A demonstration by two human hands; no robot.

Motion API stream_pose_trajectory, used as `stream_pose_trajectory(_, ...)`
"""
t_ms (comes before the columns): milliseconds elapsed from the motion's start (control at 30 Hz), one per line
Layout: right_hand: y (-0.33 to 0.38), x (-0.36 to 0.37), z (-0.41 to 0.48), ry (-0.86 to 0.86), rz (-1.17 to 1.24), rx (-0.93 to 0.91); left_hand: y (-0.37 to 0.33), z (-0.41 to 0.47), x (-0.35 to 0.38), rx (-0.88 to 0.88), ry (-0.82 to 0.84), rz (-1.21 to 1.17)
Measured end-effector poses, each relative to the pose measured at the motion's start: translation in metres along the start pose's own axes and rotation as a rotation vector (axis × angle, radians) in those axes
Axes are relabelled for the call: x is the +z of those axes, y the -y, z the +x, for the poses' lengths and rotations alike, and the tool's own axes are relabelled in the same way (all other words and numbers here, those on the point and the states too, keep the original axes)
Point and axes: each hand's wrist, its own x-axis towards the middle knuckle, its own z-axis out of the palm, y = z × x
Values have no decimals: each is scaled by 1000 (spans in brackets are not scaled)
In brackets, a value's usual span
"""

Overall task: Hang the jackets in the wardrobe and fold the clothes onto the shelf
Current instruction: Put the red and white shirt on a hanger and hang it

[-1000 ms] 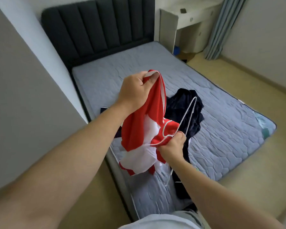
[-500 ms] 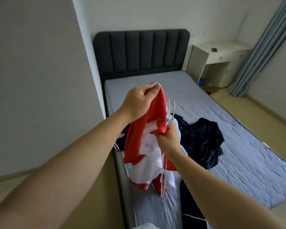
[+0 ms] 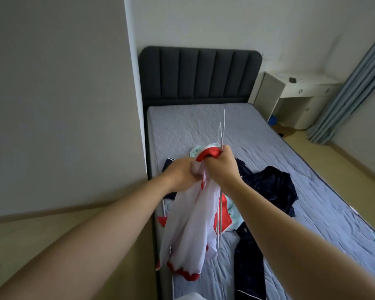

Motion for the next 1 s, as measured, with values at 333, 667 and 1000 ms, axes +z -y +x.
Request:
stream_pose_trajectory(333,-14,-27,-10,146,-254,90,-3,-15,-21,-58,-118,-427)
stream_pose_trajectory(667,-55,-36,-37,569,-417,83,-34,-38,-52,-156,-172,-1274)
stream_pose_trajectory(1000,-21,-40,-37,273,-125,-32,5,-36,-86,-257,493,-469)
